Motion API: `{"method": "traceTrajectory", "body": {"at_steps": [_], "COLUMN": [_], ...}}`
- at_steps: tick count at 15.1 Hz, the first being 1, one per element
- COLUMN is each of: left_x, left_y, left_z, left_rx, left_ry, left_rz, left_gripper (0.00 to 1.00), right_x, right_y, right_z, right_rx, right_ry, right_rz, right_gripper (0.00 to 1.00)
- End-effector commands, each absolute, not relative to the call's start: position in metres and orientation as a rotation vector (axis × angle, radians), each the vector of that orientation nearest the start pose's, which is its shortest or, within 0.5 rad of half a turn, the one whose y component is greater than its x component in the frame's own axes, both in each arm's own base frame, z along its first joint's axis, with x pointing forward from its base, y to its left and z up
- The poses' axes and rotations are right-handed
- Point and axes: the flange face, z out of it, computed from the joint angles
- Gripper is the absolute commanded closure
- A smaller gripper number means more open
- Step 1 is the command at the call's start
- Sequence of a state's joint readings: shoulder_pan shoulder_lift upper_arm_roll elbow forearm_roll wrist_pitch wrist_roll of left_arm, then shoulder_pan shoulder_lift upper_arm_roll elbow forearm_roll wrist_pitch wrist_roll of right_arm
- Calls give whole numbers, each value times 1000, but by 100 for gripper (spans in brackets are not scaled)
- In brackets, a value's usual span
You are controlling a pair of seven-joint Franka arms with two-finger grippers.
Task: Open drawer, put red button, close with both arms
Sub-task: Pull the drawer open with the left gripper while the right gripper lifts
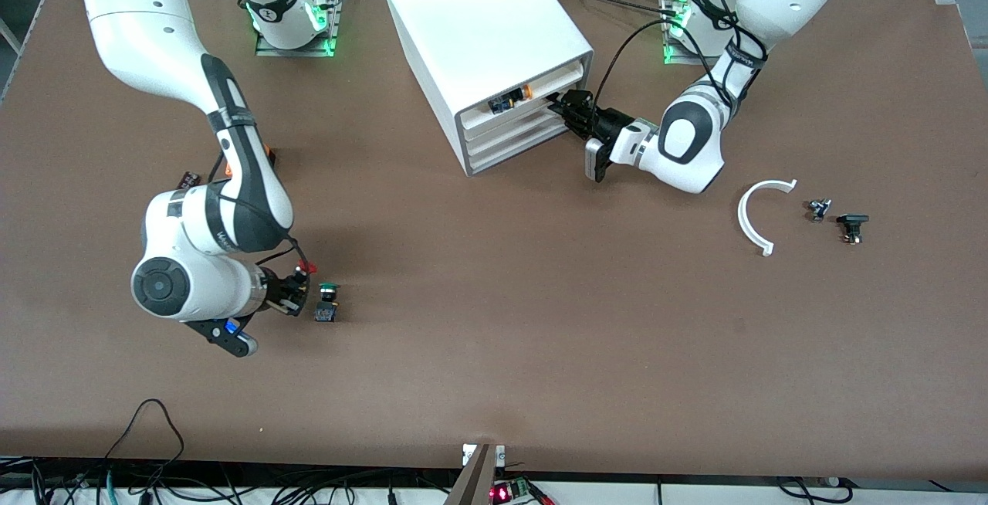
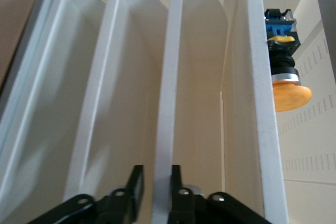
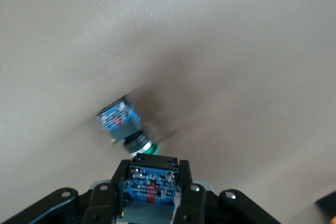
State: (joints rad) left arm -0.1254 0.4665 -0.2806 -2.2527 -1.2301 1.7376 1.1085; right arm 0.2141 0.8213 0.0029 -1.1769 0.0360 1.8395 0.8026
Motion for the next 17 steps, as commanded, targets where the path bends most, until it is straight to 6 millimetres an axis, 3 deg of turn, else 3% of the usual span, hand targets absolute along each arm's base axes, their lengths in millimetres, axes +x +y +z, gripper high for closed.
{"method": "traceTrajectory", "body": {"at_steps": [1, 2, 5, 7, 11, 15, 17], "left_x": [384, 384, 387, 399, 449, 506, 523], "left_y": [-278, -278, -276, -272, -241, -198, -184], "left_z": [174, 173, 173, 178, 184, 171, 176], "left_rx": [1666, 1661, 1649, 1652, 1683, 1740, 1769], "left_ry": [-547, -553, -556, -552, -542, -570, -568], "left_rz": [-409, -400, -389, -363, -275, -248, -239], "left_gripper": [87, 100, 100, 100, 100, 100, 100], "right_x": [717, 714, 716, 711, 700, 695, 687], "right_y": [191, 201, 235, 250, 284, 315, 338], "right_z": [291, 291, 323, 326, 335, 369, 381], "right_rx": [-2970, -2939, -2836, -2820, -2790, -2740, -2730], "right_ry": [1125, 1186, 1302, 1345, 1409, 1414, 1404], "right_rz": [268, 275, 228, 226, 208, 131, 97], "right_gripper": [100, 100, 100, 100, 100, 100, 100]}}
